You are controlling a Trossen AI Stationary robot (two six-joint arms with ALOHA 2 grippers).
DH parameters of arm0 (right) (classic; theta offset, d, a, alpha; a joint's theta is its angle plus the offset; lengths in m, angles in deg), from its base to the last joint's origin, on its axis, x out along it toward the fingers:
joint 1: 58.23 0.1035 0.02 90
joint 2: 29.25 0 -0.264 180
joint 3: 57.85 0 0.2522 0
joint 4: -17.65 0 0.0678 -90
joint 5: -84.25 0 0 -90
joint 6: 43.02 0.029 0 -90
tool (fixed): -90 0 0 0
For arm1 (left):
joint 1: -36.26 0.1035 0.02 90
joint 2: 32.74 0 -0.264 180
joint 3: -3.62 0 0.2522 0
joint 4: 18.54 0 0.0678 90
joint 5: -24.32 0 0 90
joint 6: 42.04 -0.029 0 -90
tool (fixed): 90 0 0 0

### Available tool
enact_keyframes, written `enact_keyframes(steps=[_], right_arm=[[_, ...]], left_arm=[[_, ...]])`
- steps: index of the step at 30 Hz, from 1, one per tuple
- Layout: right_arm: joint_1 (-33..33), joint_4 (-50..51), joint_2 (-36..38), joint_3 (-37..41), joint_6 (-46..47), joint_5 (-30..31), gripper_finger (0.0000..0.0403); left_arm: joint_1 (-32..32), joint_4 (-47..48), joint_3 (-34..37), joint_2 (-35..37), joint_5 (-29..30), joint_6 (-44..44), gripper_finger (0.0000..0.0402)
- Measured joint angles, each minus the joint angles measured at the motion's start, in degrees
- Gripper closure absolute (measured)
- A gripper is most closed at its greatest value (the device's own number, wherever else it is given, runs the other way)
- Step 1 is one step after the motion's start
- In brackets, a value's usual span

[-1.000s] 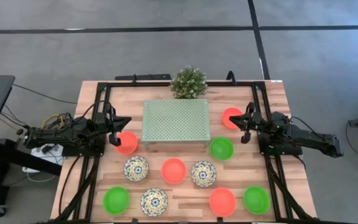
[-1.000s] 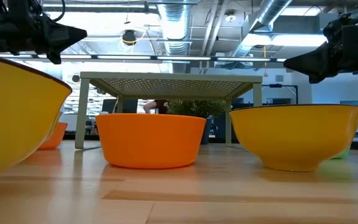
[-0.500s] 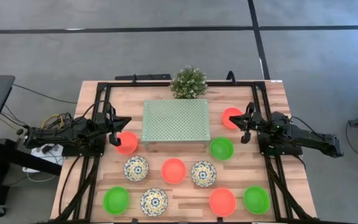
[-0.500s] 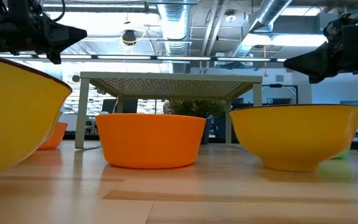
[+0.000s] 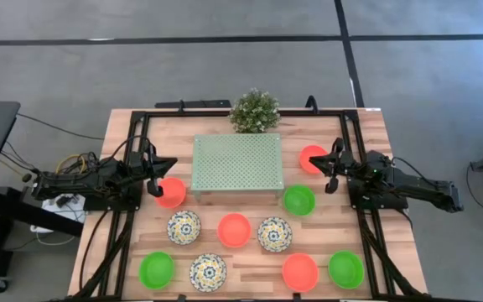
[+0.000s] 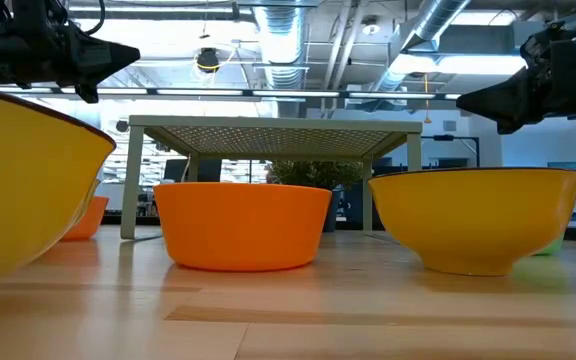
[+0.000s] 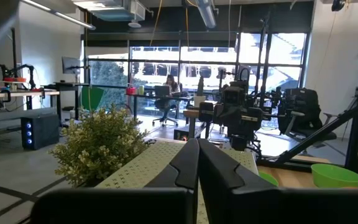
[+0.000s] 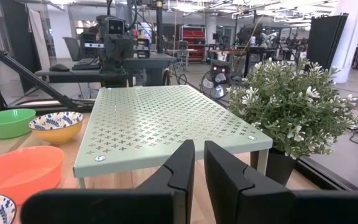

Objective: Pick & Place Mini bowls

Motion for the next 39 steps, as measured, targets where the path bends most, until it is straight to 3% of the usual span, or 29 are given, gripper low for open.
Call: enact_keyframes(steps=[26,29,35,39], right_arm=[[0.00,0.01,-0.02,-0.02,0.00,0.00,0.0370],[0.02,-0.06,0.00,0.00,0.45,0.02,0.0370],[0.20,-2.65,0.00,0.04,10.56,0.15,0.0371],[0.20,-4.91,-0.02,0.04,4.19,0.20,0.0370]], left_arm=[[-0.02,-2.16,0.02,0.00,-0.02,-0.29,0.0392],[-0.02,-3.31,0.01,0.00,-1.73,6.17,0.0392],[-0.02,-3.30,0.00,0.00,-4.74,13.46,0.0392],[-0.01,-3.37,0.00,0.00,-4.35,15.05,0.0392]])
